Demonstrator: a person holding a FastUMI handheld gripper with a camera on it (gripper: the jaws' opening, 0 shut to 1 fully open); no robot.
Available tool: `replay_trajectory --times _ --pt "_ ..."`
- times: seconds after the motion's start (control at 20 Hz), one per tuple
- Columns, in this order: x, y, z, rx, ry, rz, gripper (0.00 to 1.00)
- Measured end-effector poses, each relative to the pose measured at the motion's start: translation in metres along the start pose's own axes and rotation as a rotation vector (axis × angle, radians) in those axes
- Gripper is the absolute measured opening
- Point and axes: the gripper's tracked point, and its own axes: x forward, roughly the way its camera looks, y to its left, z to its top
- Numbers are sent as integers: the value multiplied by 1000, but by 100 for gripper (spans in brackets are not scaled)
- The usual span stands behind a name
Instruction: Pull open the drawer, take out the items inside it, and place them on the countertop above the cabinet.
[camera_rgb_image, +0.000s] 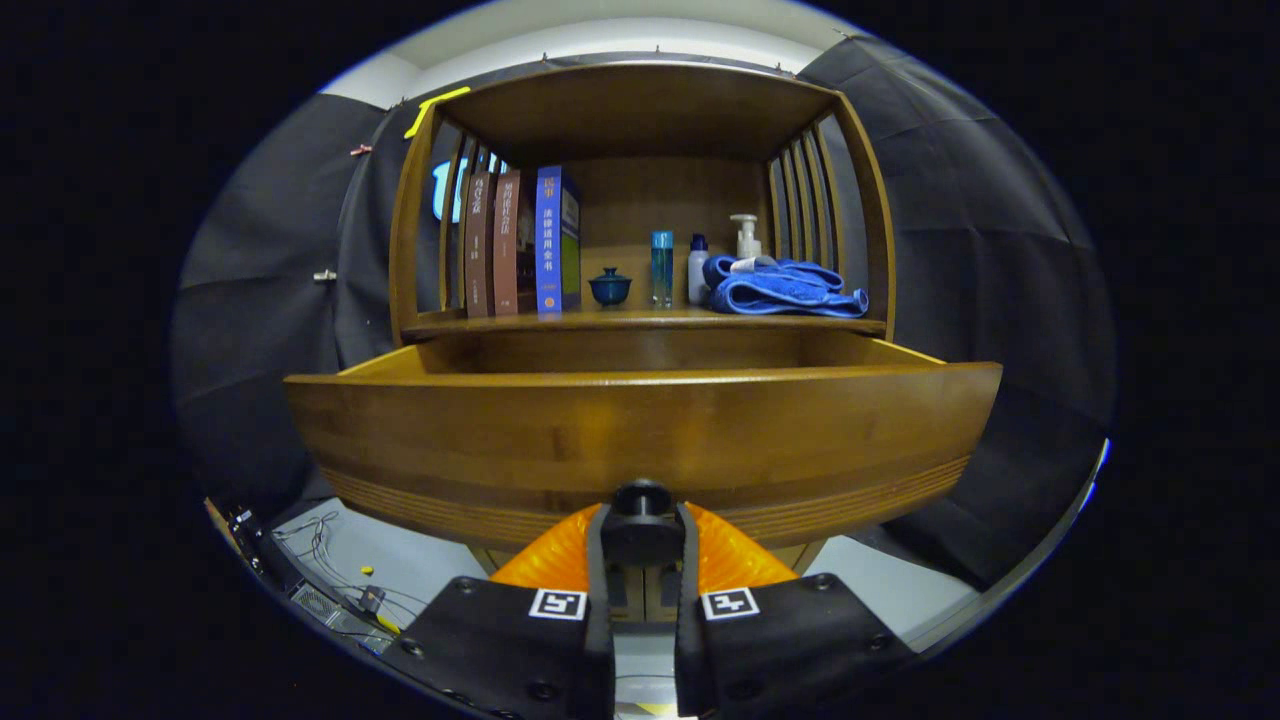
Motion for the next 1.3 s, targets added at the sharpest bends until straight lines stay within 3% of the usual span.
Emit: replay_trajectory --times 0.15,0.35,0.5,0.75,1.0,1.3 --pt "-3 0 3 1 9 20 47" --pt "-15 -4 35 85 -101 49 98" --pt "-30 -1 70 118 -144 89 99" --pt "-45 6 147 29 -121 127 98" --pt "-12 34 182 37 104 222 98" --pt "72 37 159 -97 399 152 99"
